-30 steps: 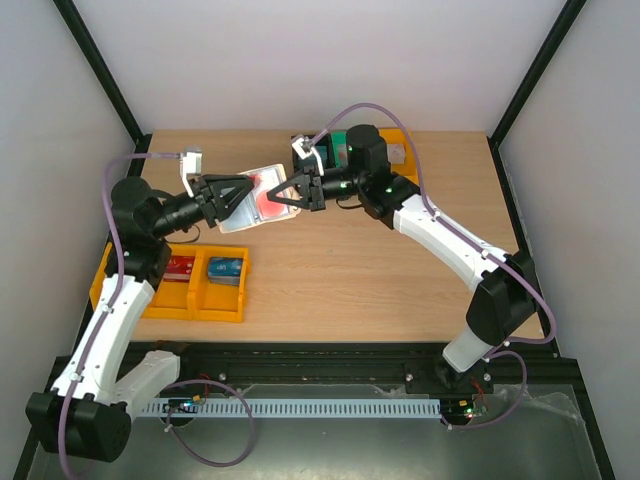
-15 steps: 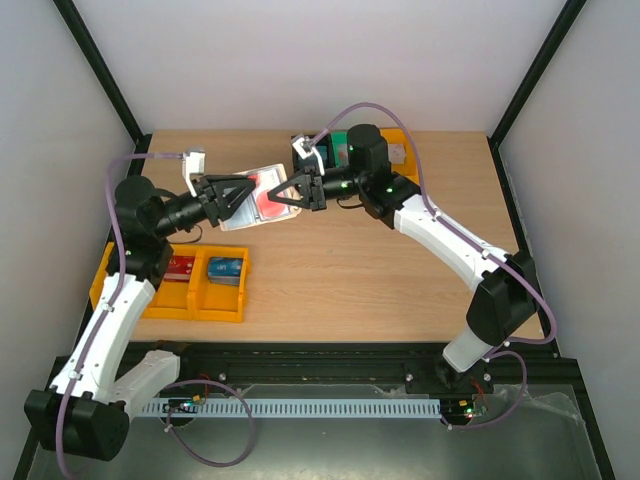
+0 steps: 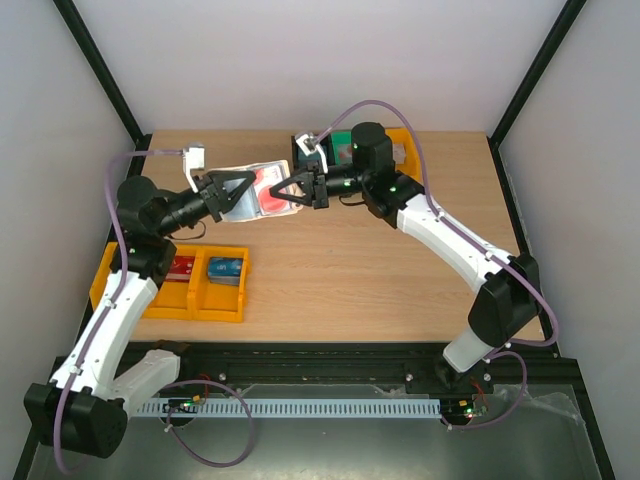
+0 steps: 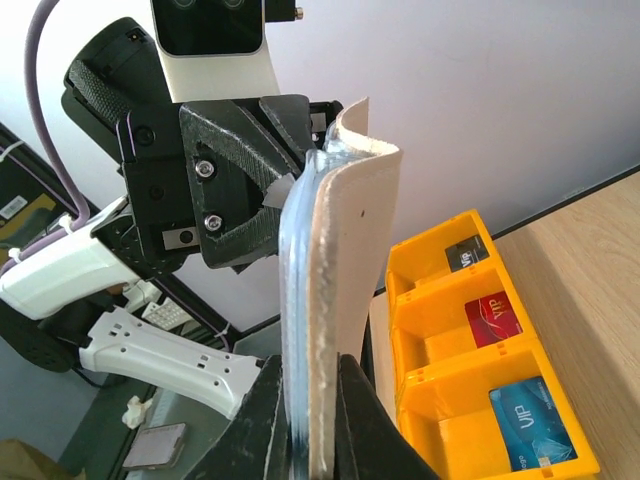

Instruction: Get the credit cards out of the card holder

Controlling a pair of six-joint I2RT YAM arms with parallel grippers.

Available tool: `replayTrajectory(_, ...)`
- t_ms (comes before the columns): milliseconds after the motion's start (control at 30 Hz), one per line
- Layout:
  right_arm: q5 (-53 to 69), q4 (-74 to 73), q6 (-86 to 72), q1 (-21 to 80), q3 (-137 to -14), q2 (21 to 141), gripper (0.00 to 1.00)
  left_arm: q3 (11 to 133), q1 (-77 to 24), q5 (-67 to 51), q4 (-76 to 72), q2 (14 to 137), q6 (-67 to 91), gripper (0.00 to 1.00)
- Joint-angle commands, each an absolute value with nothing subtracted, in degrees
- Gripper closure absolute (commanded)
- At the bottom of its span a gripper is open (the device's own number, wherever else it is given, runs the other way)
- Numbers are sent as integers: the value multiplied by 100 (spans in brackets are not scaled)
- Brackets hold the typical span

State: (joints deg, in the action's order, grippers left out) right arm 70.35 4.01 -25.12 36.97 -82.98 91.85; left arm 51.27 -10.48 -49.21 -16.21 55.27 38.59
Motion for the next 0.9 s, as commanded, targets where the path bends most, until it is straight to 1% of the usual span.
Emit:
replayTrajectory(0,7464,561,-2316,3807,-8351,8849,92,4960,-1082,-5217,-1841,5336,3903,98)
replayTrajectory(100,7486,583,-2394,3683,-8216,8738,89,4817,-943,-5157,-1828,5210,3908,98)
replayTrajectory(300,7515,641,-2461,3611,-8103,8676,89,4748,-815,-5137,-1864,5100,3879,98)
replayTrajectory(433,7567,673,-2512,3590,-8067,8657,98,4748,-667,-5151,-1873,5084,3890,98)
replayTrajectory(733,7623,653,-2539,3461,-8052,8634,98,4753,-552,-5313,-1954,5110,3808,98)
replayTrajectory(800,7594,766,-2683,3463,-8058,8686,98,4716,-740,-5495,-2141,5127,3724,98)
replayTrajectory(833,7610,856,-2752,3463,-8059,8712,98,4731,-881,-5413,-2001,5130,3636,98)
replayTrajectory(867,7627,972,-2834,3477,-8054,8726,98,4727,-975,-5377,-1903,5145,3604,94)
